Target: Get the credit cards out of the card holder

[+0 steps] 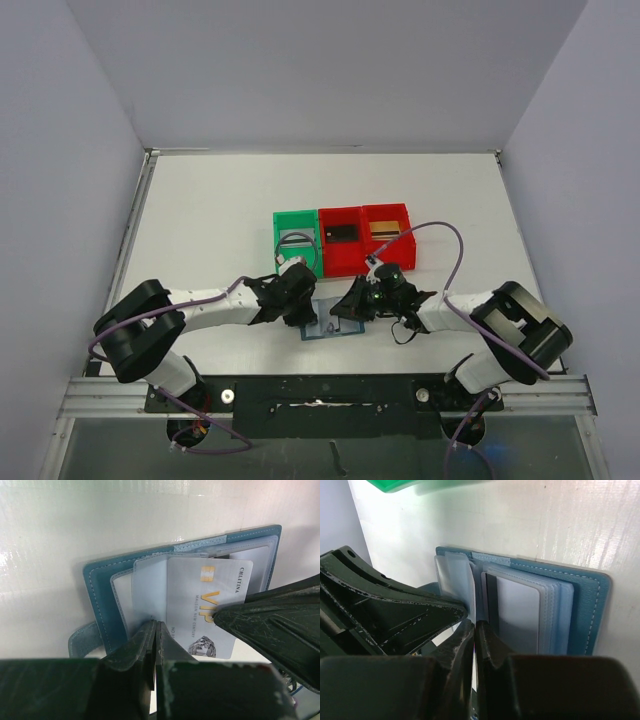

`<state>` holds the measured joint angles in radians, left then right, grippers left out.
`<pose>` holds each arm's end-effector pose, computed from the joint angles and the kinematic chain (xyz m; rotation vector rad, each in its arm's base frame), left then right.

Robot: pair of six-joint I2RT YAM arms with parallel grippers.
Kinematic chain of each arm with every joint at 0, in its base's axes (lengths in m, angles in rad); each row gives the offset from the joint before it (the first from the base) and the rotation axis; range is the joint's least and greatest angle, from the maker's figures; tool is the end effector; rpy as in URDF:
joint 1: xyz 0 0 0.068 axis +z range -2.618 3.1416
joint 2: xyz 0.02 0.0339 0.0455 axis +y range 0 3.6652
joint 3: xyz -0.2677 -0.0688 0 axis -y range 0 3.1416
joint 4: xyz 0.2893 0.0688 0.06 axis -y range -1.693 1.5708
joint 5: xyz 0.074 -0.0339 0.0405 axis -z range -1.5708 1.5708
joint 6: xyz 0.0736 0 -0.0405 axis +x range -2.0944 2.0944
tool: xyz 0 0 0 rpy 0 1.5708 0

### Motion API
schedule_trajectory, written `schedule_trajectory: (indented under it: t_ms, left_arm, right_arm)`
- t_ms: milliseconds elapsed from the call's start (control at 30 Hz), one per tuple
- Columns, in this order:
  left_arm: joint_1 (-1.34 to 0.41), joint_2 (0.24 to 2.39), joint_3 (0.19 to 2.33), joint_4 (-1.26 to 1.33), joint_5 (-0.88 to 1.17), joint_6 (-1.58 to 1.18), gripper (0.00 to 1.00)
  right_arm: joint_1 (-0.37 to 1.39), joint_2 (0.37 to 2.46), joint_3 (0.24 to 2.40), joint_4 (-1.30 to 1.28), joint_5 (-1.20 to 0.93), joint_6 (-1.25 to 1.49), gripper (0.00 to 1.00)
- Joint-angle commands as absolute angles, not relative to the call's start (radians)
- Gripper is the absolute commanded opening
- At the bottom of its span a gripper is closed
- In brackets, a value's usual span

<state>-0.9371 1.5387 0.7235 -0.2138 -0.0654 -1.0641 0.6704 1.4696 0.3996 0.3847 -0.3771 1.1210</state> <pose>0.1990 -0.2627 0.0853 -0.1983 2.7278 -0.5911 0.2141 0.2044 0.0647 0.3485 2.5646 1.2615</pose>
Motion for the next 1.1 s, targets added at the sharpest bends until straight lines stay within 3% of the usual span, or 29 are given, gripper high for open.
schedule_trajectory:
  t_ms: [0,600,1067]
  left_arm:
    - [-0.942,1.603,0.661,-0.305,-0.153,-1.051,0.0]
    - [-0.943,1.515,0.653,-0.297,-0.158,-1.048,0.01]
    - [-0.928,1.32,0.751,-0.312,-0.129,-1.02,0.38]
  right_arm:
    - [0.677,1.432,0.412,0.423,-0.358,1.119,0.01]
    - [0.67,1.094,0.324,0.307,-0.163,1.032,0.0]
    - [0.703,0.892,0.305,0.295,-0.003,0.864,0.0]
